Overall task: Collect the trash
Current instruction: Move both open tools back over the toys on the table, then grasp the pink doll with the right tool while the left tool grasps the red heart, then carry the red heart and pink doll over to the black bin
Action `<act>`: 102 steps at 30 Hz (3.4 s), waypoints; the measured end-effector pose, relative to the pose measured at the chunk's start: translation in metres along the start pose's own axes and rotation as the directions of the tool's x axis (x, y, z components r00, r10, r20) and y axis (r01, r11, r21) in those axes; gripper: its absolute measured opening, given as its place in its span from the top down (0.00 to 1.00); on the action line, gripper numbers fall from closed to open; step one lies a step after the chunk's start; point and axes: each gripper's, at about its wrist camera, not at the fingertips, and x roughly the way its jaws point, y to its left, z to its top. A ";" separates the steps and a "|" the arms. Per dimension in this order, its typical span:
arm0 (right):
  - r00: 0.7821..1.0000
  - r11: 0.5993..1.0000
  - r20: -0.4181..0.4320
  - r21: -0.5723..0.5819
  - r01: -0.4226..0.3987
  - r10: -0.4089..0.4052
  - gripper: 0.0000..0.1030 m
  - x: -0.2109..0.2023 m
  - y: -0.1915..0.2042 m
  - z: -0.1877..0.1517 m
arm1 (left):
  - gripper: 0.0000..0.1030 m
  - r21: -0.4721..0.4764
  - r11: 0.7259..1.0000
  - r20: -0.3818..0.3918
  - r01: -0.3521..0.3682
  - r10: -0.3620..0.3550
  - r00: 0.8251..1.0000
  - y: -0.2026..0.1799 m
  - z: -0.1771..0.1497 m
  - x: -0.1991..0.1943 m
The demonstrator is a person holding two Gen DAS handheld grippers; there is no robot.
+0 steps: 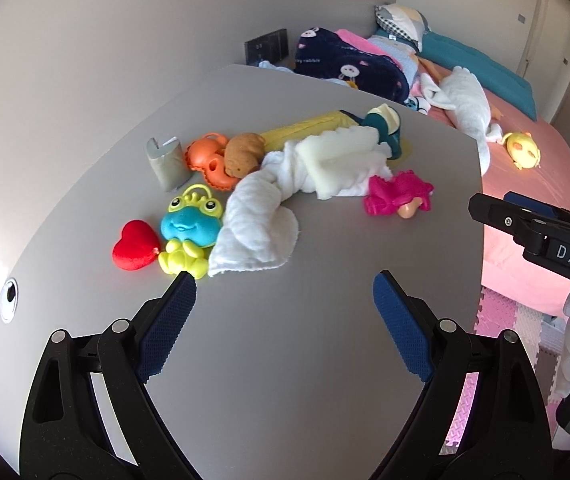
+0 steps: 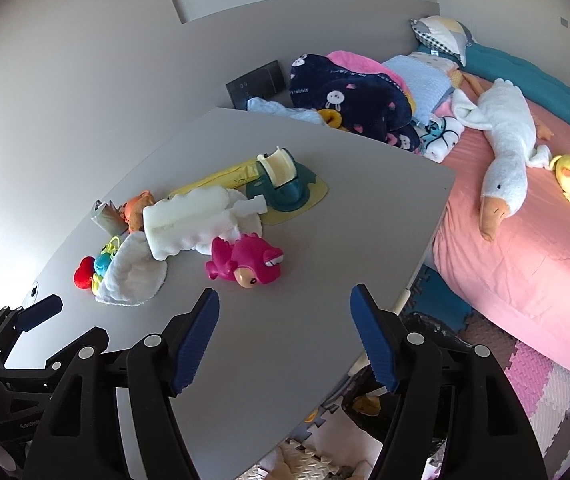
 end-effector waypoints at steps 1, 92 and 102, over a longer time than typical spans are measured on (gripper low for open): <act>1.000 1.000 -0.005 -0.004 -0.002 0.002 0.33 0.004 0.004 0.001 | 0.15 -0.007 1.000 -0.002 -0.004 0.004 1.000 0.005 0.000 0.001; 0.992 0.997 0.098 0.024 0.078 -0.080 0.34 -0.043 -0.070 -0.007 | 0.56 0.025 0.999 0.065 0.030 -0.032 0.997 -0.059 0.031 0.006; 0.984 0.989 0.124 0.081 0.120 -0.129 0.34 -0.072 -0.108 -0.022 | 0.56 0.105 0.990 0.072 0.090 -0.098 0.993 -0.111 0.034 0.003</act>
